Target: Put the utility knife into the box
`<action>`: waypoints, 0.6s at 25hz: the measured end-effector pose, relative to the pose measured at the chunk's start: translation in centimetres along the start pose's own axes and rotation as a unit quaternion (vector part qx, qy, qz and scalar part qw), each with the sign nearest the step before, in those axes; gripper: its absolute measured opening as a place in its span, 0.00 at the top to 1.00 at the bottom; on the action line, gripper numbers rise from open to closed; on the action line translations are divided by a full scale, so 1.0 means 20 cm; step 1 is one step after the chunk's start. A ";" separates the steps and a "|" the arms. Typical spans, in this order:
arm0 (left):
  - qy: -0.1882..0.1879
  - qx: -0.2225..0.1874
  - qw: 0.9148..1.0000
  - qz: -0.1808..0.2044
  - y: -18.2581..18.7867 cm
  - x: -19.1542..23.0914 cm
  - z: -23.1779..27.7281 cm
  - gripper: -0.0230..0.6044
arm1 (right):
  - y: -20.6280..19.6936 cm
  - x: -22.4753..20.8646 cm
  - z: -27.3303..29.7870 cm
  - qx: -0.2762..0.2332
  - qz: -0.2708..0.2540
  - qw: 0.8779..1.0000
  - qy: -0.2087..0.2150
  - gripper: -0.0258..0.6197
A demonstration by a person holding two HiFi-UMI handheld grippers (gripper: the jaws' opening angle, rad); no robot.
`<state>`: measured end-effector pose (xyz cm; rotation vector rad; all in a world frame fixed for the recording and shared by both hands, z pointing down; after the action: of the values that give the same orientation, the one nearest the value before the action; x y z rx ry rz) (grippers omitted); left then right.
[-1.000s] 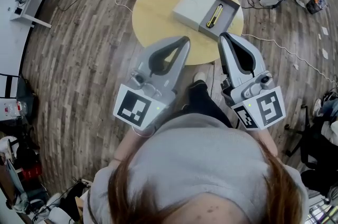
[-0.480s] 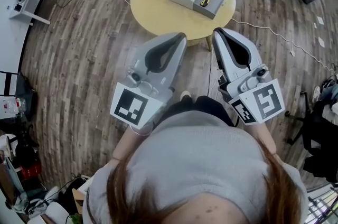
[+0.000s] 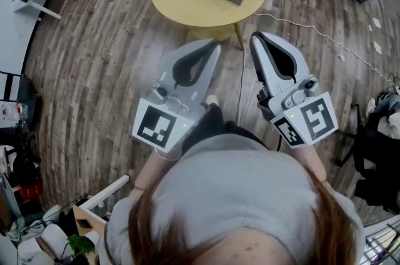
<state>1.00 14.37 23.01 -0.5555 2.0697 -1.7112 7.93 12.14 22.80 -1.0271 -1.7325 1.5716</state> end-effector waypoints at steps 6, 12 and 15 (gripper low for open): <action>0.003 -0.001 1.000 0.005 0.04 -0.16 -0.08 0.96 | 0.05 0.10 -0.17 -0.008 -0.007 1.000 0.011 0.96; -0.001 -0.009 1.000 0.009 0.09 -0.22 -0.11 0.96 | 0.06 0.13 -0.24 -0.005 -0.008 1.000 0.007 0.96; -0.003 -0.007 1.000 0.012 0.11 -0.22 -0.13 0.96 | 0.07 0.14 -0.25 -0.006 -0.008 1.000 -0.002 0.96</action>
<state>3.18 19.31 21.63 -0.5382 2.0775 -1.6800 10.80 17.27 21.93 -1.0144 -1.7500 1.5561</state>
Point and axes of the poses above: the fingertips, and each gripper's own axes: z forward along the fingers, x to its left, y out of its top, the point moved 1 cm from there along -z, backward along the fingers, and after that the axes turned 6 degrees about y, right-handed, at the moved point
